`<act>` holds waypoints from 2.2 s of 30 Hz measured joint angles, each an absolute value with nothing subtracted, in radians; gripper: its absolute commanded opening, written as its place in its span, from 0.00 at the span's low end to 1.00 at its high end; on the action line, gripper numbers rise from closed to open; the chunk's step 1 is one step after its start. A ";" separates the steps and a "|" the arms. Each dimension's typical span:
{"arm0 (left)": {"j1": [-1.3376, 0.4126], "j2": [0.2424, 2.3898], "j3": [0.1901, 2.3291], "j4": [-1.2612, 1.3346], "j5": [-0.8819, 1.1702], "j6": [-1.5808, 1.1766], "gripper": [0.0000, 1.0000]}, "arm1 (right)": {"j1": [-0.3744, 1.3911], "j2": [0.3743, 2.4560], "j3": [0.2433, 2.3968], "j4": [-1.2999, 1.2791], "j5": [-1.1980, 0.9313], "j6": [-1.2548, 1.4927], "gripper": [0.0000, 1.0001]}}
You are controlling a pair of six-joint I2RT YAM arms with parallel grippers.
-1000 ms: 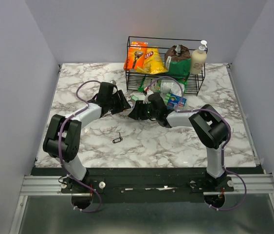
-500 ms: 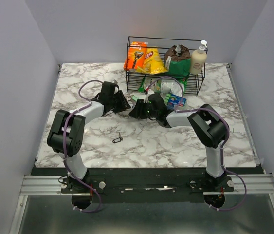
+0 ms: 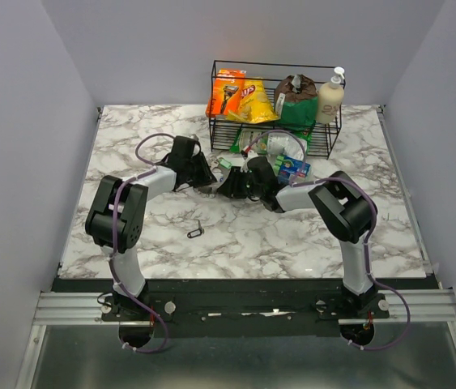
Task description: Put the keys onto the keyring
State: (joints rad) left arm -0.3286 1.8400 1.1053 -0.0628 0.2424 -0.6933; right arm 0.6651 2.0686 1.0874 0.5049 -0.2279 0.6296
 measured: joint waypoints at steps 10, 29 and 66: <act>-0.329 1.860 1.096 -0.059 0.244 -0.689 0.33 | 0.661 2.072 1.087 0.506 -0.237 0.636 0.34; -0.329 1.867 1.084 -0.045 0.252 -0.688 0.33 | 0.659 2.100 1.103 0.527 -0.305 0.638 0.29; -0.329 1.496 0.992 -0.053 0.230 -0.587 0.40 | 0.655 2.020 1.076 0.443 -0.327 0.539 0.01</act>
